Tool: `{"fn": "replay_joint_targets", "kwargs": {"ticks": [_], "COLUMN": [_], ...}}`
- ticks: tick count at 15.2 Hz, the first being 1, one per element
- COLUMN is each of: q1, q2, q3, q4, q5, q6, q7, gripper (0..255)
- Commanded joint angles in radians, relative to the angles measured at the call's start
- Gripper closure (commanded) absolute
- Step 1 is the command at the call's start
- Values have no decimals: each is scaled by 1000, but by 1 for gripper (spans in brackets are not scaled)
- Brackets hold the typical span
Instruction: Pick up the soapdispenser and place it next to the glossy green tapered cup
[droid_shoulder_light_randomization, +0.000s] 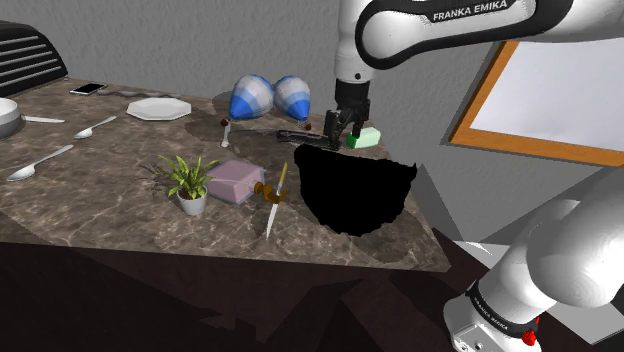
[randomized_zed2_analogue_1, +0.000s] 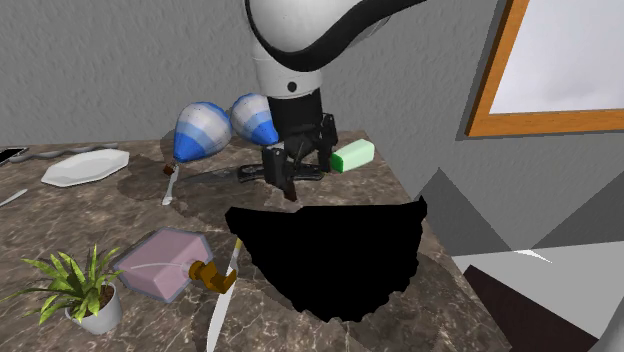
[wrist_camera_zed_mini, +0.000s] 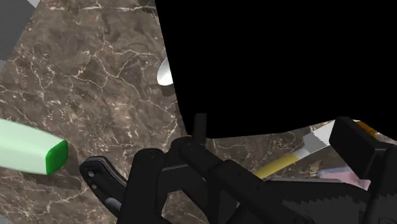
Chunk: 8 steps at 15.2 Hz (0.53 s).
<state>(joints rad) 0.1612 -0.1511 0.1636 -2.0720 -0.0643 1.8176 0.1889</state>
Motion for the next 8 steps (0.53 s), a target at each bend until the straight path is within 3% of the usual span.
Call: {"fn": "replay_joint_targets", "kwargs": {"ticks": [1,8], "q1": [13,73], "q2": [75,340], "q3": [18,71], "q4": [52,281], "q5": [-10,-64], "q6": [8,-12], "q7": [9,46], "gripper": [0,0]}}
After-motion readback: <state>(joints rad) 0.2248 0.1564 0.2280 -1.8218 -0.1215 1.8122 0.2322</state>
